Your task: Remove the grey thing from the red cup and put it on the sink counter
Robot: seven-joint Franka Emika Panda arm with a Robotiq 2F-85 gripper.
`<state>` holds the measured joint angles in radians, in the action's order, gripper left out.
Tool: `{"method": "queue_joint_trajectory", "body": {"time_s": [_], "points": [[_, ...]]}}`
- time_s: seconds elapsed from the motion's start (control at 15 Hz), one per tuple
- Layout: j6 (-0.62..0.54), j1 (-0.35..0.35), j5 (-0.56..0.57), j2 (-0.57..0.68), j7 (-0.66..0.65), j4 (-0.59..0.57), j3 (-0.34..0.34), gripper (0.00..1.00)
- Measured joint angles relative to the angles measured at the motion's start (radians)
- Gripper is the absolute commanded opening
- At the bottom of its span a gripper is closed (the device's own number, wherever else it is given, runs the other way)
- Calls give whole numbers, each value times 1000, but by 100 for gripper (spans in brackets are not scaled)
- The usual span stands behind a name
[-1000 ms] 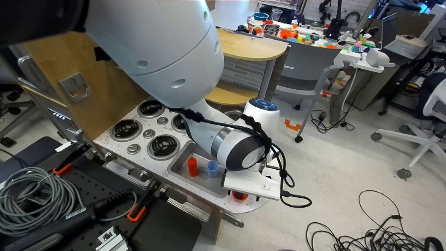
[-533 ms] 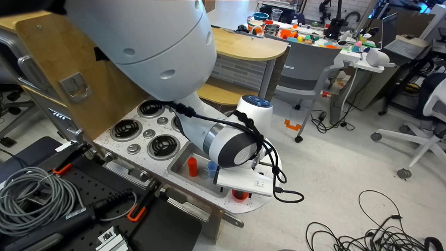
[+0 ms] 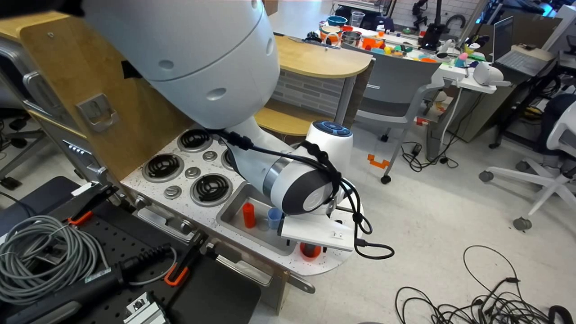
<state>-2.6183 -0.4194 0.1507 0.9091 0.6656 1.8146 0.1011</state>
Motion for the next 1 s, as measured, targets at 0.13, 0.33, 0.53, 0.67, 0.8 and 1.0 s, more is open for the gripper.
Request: {"method": "queue_joint_trajectory", "body": {"time_s": [0.13,0.33,0.53,0.67,0.8,1.0], "points": [[0,0,0,0,0,-1,0,100],[0,-1,0,1,0,-4,0,100],[0,-1,0,5,-1,-14,0,100],[0,-1,0,8,-1,-21,0,100],[0,-1,0,13,-2,-29,0,100],[0,-1,0,20,-2,-37,0,75]]}}
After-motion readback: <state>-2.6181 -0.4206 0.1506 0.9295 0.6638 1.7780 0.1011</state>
